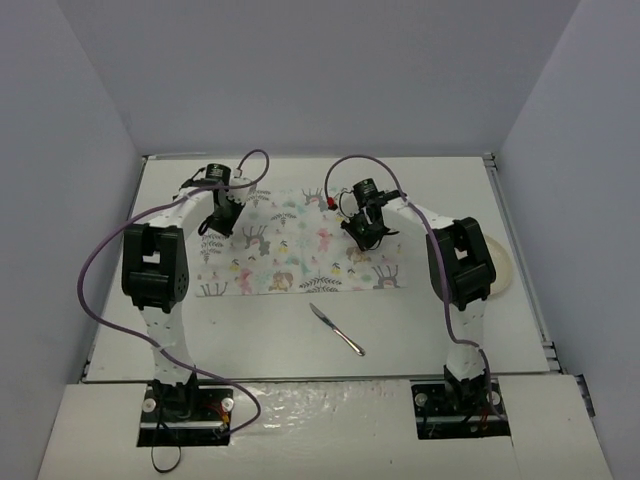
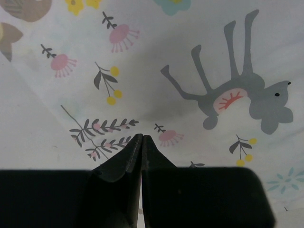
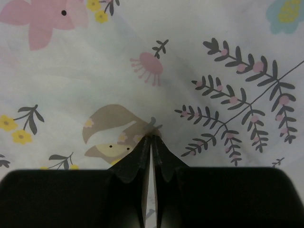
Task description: Set the dinner table for one person
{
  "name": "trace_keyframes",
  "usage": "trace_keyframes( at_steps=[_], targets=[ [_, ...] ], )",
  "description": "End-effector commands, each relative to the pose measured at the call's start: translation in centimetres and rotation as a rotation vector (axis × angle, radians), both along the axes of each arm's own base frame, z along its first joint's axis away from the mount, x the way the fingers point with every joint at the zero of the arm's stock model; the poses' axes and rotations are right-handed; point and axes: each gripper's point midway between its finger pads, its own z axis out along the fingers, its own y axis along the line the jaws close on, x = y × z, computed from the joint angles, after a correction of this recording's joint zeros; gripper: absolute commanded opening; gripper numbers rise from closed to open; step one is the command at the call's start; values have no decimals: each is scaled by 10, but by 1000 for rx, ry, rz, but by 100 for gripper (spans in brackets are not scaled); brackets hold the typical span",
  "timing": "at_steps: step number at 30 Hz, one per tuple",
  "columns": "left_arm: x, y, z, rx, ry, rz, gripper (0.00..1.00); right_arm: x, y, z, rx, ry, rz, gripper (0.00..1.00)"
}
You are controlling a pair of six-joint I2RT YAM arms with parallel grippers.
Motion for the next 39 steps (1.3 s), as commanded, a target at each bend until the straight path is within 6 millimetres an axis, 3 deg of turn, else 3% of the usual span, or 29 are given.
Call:
trace_keyframes(
  at_steps=[1,6,15,19,23,25,27,29,30,33,36,38,39],
  targets=[
    [0,-8,8,-18,48,-47,0,15,9,14,4,-39,25,4],
    [7,-9,-15,-9,125,-57,0,22,10,-1,-18,-25,20,3],
    [36,-1,-30,46,144,-33,0,41,5,-20,-74,-31,-7,1],
    [44,2,-31,62,127,-34,0,41,7,-19,-62,-31,-9,2],
    [47,7,-24,53,98,-25,0,44,8,-5,-50,-56,-19,11],
    [43,6,-17,42,85,-37,3,47,7,11,-52,-91,-35,36],
    [43,6,-3,36,26,-36,33,51,5,34,-53,-142,-49,62],
    [50,7,11,36,-44,-16,67,55,3,55,-56,-192,-63,75],
    [50,9,22,40,-78,0,78,58,2,74,-49,-234,-71,78],
    [52,12,50,27,-157,29,84,66,-6,129,-54,-361,-92,81],
    [47,12,78,4,-223,45,85,68,-29,179,-78,-480,-183,88],
    [39,11,84,-1,-235,33,85,66,-56,191,-121,-513,-280,99],
    [37,13,88,5,-243,35,85,62,-69,188,-142,-506,-312,100]
  ],
)
